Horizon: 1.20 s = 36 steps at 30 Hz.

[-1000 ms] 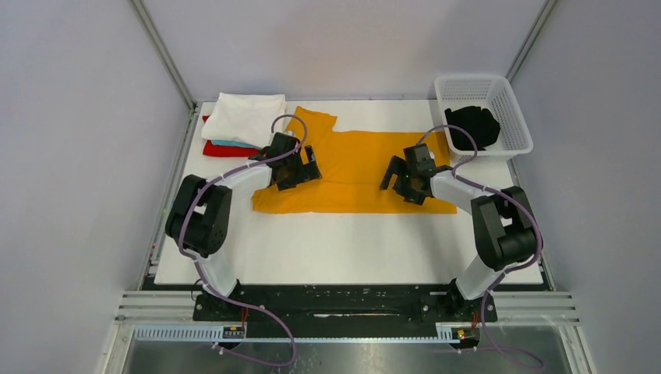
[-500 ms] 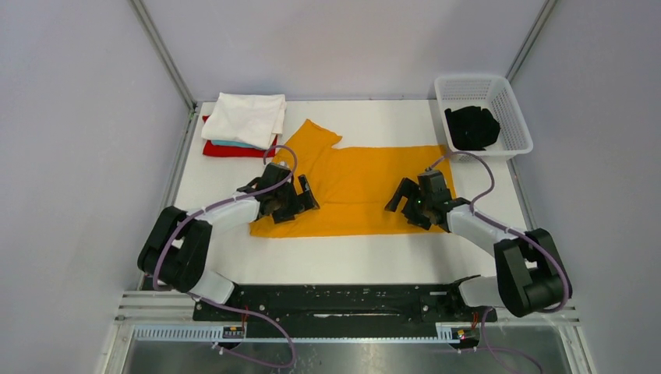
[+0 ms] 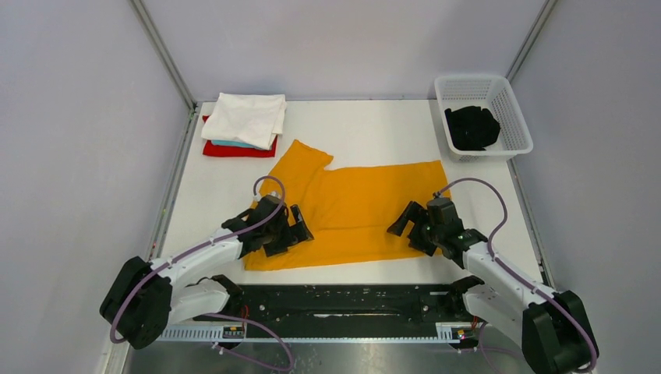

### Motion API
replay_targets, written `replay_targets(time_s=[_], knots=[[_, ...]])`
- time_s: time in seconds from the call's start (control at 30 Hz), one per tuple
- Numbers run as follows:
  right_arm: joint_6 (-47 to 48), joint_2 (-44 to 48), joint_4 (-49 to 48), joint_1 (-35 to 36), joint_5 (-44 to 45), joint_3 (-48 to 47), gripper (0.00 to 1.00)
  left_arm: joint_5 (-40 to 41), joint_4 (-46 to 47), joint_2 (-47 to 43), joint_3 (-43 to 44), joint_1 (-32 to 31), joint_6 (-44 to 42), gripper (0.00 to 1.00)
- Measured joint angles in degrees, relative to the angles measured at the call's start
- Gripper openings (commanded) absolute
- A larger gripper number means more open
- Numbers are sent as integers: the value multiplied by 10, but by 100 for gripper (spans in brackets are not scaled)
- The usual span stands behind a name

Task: Fold and stack the t-shirts
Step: Fold the flattened tshirt in 1/3 of the way

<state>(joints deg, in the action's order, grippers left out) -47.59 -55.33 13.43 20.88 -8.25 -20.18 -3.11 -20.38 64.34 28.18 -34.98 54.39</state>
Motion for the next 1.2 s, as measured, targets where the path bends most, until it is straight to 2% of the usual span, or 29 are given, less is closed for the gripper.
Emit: replay_targets(time_s=[0.27,0.6,0.97,1.2], knots=[[-27,85,109,41,0,12,99,22,-42,-48,-16,-10,16,99],[-58,98,141,97,7,12,99,62,-86,-61,1,-10,5,99],[-68,129,205,102,17,7,99,66,-98,-77,-15,-10,12,99],[-42,150,267,103,75,-38,100,75,-119,-102,-17,-10,15,99]])
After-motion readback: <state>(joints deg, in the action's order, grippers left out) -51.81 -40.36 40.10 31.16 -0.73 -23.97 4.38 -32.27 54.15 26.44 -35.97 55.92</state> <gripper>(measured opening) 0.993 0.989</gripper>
